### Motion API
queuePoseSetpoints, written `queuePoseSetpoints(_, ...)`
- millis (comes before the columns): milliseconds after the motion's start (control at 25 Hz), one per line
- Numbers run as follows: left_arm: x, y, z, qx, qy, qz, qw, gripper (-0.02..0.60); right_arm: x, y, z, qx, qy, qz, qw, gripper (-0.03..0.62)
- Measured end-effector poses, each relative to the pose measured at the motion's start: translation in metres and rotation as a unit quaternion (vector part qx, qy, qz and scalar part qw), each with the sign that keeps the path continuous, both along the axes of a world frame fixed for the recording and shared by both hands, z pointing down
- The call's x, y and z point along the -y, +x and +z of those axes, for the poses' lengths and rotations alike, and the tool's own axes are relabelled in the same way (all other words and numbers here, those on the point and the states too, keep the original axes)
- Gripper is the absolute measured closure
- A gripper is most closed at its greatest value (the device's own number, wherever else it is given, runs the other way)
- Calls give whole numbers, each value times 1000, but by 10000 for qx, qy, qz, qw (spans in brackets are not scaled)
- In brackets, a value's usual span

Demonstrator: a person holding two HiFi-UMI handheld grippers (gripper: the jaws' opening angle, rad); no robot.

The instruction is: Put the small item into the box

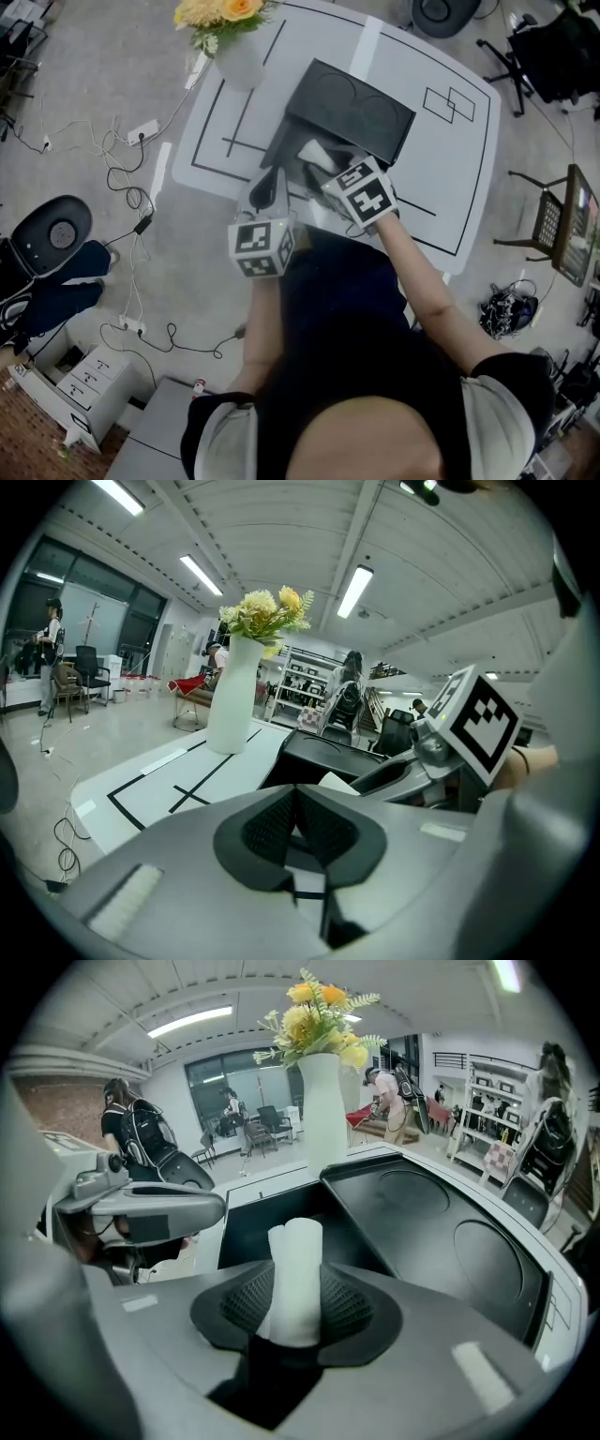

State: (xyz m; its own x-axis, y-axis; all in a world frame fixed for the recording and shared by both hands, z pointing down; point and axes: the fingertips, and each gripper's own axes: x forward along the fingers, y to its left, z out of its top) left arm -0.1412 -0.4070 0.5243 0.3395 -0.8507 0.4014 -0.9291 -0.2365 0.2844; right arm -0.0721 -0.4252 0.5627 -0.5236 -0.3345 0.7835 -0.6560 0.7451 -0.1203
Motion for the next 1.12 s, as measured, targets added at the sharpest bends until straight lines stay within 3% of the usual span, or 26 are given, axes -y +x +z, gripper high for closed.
queuePoseSetpoints(1120,1,-10,4,-36,-51,-111,9999,571,8,5,38,-531,-609,467,9956,442)
